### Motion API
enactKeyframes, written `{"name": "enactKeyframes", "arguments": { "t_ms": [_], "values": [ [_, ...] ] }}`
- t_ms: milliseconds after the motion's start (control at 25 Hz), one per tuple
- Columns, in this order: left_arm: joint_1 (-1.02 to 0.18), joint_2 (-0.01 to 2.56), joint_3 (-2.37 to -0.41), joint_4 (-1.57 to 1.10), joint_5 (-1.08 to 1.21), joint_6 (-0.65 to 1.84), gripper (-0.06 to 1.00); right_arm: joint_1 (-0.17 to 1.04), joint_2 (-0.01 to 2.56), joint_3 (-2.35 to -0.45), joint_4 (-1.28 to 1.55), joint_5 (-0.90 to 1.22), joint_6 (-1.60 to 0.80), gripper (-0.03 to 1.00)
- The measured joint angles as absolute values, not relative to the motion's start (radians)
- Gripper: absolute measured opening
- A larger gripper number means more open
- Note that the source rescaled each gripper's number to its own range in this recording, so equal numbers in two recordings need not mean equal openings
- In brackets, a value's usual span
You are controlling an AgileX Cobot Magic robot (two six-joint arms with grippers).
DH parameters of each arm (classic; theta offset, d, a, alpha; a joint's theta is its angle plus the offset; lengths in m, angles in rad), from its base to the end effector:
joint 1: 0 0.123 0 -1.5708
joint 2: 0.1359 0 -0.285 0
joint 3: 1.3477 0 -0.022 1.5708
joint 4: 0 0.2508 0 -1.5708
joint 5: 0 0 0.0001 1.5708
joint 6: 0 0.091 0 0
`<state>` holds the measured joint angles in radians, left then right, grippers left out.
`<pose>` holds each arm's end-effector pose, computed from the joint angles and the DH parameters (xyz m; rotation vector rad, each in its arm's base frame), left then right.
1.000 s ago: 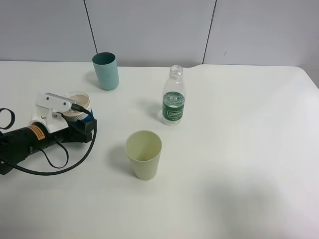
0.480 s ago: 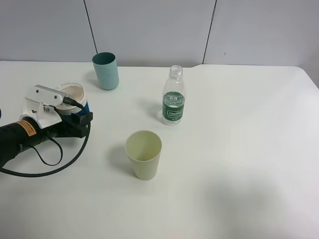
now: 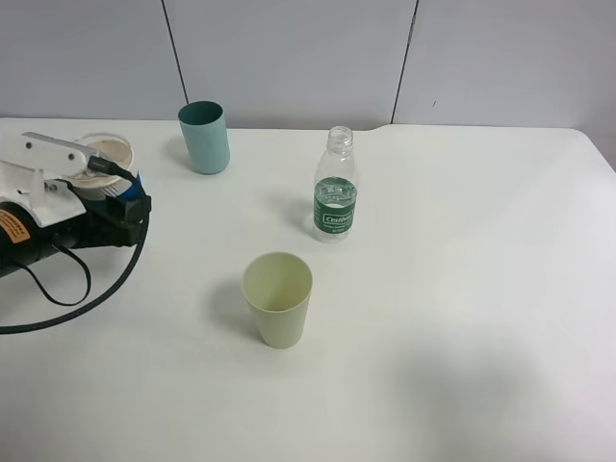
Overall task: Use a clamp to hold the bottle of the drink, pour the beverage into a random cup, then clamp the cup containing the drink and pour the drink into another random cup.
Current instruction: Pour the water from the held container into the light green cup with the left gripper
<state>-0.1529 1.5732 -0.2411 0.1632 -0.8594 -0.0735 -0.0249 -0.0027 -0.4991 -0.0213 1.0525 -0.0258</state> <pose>0.2195 -0.0452 0.1401 0.2636 1.9473 -0.1993 -0.0049 -0.0016 0.2777 0.0000 2.0346 -0.0573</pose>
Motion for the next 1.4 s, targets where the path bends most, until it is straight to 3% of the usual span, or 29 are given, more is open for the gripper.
{"name": "enactKeyframes", "arguments": {
  "t_ms": [320, 880, 1400],
  "values": [
    [-0.187, 1.396, -0.239, 0.000, -0.666, 0.022, 0.03, -0.025, -0.003, -0.499, -0.021, 1.052, -0.026, 0.77],
    [-0.514, 1.335, -0.244, -0.584, -0.596, 0.638, 0.03, -0.025, -0.003, -0.499, -0.021, 1.052, -0.026, 0.77],
    [-0.782, 1.333, -0.365, -1.043, -0.584, 1.210, 0.03, -0.025, -0.003, -0.499, -0.021, 1.052, -0.026, 0.77]
  ]
}}
